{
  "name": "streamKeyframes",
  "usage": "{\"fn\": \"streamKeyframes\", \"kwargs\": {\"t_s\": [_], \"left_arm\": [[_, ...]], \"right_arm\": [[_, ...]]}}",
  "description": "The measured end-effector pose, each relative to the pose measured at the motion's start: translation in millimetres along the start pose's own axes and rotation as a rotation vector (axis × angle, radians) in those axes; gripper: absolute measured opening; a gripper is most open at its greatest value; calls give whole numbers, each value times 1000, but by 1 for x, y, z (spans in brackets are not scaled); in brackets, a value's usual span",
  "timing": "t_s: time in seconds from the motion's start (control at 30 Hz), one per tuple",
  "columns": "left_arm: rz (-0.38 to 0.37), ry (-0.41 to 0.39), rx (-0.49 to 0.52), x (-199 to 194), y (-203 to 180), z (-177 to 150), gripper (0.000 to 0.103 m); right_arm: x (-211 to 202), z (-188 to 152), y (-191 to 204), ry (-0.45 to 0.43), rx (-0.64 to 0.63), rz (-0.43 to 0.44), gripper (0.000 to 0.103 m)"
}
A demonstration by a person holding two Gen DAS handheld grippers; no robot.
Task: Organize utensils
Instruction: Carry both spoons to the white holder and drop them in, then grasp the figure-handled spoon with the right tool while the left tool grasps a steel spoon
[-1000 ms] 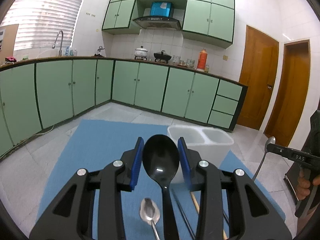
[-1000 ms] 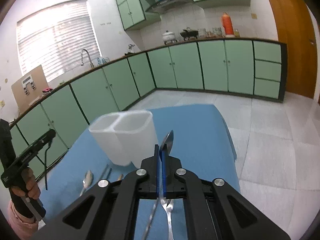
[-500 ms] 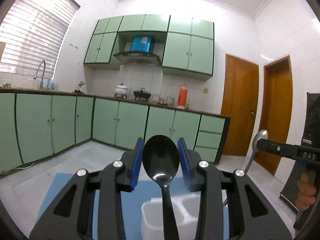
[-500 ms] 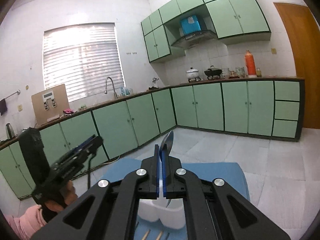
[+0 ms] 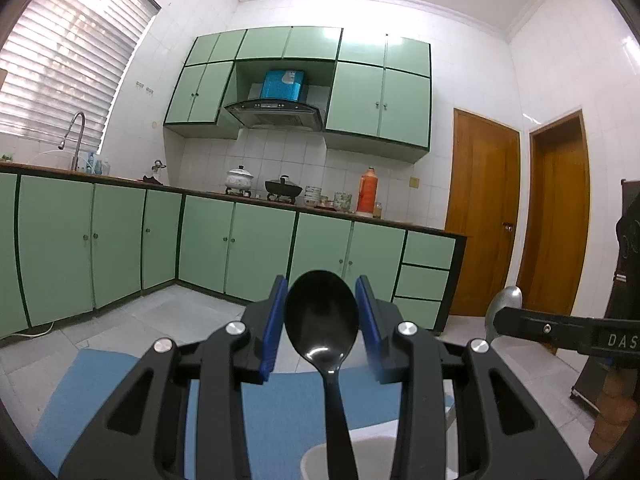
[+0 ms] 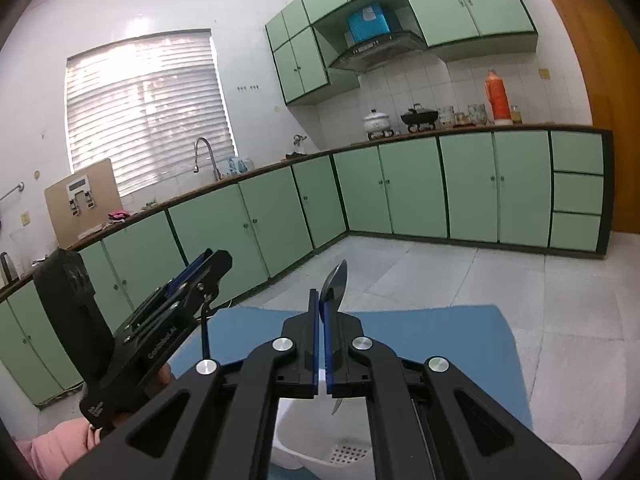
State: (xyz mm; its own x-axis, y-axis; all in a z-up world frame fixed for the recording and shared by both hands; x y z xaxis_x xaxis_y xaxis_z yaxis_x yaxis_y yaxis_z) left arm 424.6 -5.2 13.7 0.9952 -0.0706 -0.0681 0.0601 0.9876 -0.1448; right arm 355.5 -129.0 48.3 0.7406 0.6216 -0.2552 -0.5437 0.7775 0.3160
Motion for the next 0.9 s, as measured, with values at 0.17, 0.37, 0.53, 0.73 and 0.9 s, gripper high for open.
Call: {"fn": "streamKeyframes", "kwargs": {"t_s": [0.17, 0.37, 0.53, 0.73, 0.9], "left_arm": [[-21, 60, 31, 6, -1, -21, 34], [-36, 176, 16, 6, 8, -33, 45], [-22, 235, -19, -8, 23, -36, 50], [13, 287, -18, -37, 37, -31, 66], [56, 357, -28, -66, 54, -33, 76]], "right_arm": [[12, -19, -10, 44, 28, -8, 2], [17, -41, -15, 106, 40, -20, 3], [14, -55, -16, 138, 58, -20, 7], [-6, -56, -13, 120, 39, -83, 43], [-32, -56, -11, 94, 44, -98, 49]]}}
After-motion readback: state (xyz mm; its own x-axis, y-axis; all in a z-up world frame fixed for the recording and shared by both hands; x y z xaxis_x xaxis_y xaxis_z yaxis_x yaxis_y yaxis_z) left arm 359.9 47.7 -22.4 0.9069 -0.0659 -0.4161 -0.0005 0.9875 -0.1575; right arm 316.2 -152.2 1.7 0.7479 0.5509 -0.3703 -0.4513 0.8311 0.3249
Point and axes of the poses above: each gripper's, at about its wrist camera, not at the fingertips, and x roughly the way its jaws point, y to its left, z to its top, the point moved 7 cm from there along x, roughly the way its jaws point, and after that the axes turned 12 degrees about z, right-handed, at the moved point
